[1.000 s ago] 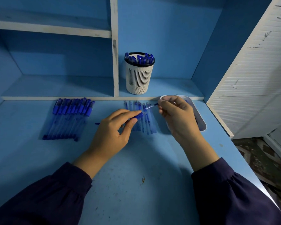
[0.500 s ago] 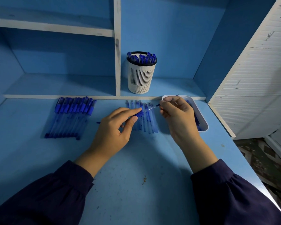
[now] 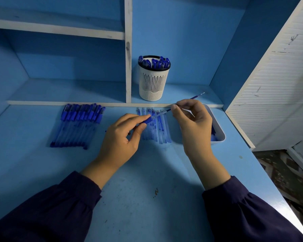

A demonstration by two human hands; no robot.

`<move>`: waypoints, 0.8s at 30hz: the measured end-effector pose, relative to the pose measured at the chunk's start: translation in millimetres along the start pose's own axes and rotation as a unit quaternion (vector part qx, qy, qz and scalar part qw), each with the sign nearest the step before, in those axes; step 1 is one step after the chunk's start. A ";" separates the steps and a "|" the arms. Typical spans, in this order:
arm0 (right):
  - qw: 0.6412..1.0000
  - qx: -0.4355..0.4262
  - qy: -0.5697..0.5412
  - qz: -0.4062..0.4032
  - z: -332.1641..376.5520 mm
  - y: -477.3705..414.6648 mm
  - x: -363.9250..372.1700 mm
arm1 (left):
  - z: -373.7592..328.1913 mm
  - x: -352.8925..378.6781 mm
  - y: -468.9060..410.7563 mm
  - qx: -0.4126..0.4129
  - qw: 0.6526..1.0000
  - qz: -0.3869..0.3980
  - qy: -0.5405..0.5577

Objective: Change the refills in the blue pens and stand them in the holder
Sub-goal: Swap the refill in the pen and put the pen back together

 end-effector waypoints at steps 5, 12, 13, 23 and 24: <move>0.990 -0.093 0.050 0.091 2.7 16.6 10.5 | -5.4 -2.1 -0.1 0.003 1.000 -0.008 0.002; 0.989 -0.130 0.053 0.055 -1.9 34.9 20.0 | -7.9 -12.1 2.0 0.012 1.000 -0.010 -0.003; 0.989 -0.126 0.054 0.052 -1.8 34.7 19.3 | -7.5 -13.6 2.5 0.009 1.000 -0.010 -0.004; 0.984 -0.110 0.069 0.122 5.1 37.0 20.5 | -7.3 -35.4 8.3 -0.007 1.000 -0.019 -0.001; 0.980 -0.113 0.084 0.142 4.6 37.2 21.2 | -6.8 -37.8 9.1 -0.009 1.000 -0.015 -0.001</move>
Point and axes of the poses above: each hand's wrist, its own y-axis away from the middle knuckle, its own x-axis out of the palm, z = x × y, the point moved 3 cm from there along -y, towards the middle knuckle, and after that the axes turned 13 degrees about -z, right-handed, at the moved point
